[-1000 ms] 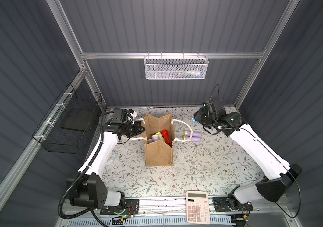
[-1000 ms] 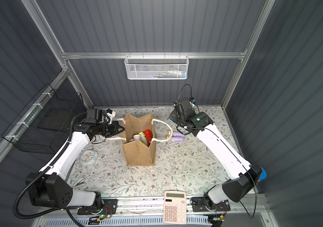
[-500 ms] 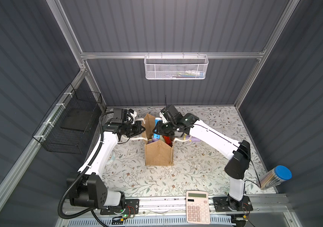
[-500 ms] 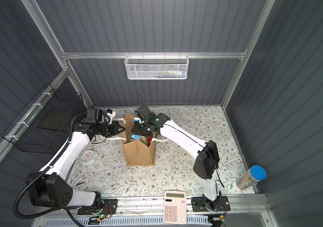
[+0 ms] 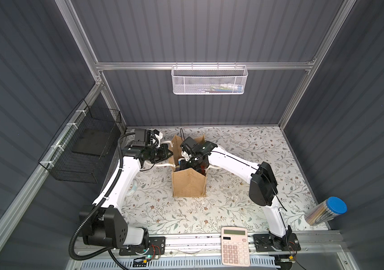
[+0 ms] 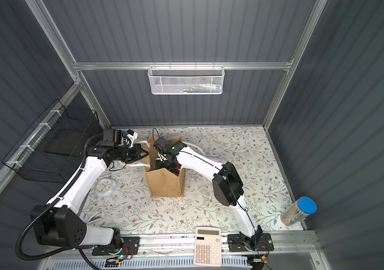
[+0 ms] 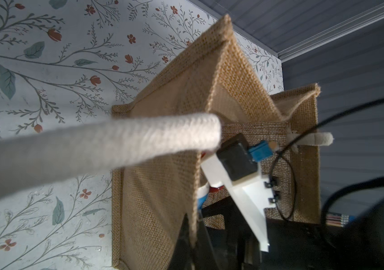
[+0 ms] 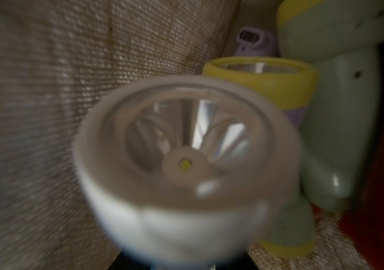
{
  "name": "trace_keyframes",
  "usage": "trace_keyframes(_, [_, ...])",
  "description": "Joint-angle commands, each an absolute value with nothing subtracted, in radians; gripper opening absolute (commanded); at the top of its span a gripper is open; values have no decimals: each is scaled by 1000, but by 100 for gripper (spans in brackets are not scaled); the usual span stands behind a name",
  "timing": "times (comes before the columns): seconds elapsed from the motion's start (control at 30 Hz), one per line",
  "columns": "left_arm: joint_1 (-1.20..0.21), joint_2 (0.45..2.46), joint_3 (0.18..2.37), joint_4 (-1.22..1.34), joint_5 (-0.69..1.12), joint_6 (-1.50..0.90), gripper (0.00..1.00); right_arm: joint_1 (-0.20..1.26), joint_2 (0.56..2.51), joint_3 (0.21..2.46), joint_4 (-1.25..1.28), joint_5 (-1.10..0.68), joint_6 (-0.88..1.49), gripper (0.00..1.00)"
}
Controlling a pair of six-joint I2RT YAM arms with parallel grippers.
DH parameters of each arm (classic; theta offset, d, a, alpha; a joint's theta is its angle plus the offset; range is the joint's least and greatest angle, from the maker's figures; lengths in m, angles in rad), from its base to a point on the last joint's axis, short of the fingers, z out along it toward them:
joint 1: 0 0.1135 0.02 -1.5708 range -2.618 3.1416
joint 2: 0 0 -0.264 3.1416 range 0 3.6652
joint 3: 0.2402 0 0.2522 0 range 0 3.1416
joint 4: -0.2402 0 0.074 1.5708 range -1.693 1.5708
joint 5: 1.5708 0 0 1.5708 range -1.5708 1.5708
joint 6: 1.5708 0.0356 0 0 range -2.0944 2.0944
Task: Put the flashlights into the tote bags
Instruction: Pick up the flashlight from the center of the board, then place the flashlight in the canvas bag.
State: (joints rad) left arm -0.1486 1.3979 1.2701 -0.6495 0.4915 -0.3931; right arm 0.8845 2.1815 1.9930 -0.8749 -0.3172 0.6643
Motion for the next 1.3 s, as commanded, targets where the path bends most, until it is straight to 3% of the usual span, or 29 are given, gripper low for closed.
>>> trace_keyframes(0.0, [-143,1374,1275,-621,511,-388,0,885,2193,2006,-965,-320,655,18])
trace_keyframes(0.23, [-143,1371,1272,-624,505,-388,0,865,2208,1979,-991,-324,669,25])
trace_keyframes(0.3, [-143,1371,1271,-624,505,-388,0,864,2206,1980,-1002,-317,663,33])
trace_keyframes(0.53, [-143,1368,1270,-627,501,-387,0,852,2157,1951,-1066,-181,663,44])
trace_keyframes(0.87, [-143,1365,1270,-632,499,-388,0,827,2079,1918,-979,-244,668,63])
trace_keyframes(1.27, [-143,1363,1279,-637,506,-390,0,815,1947,2008,-952,-223,559,70])
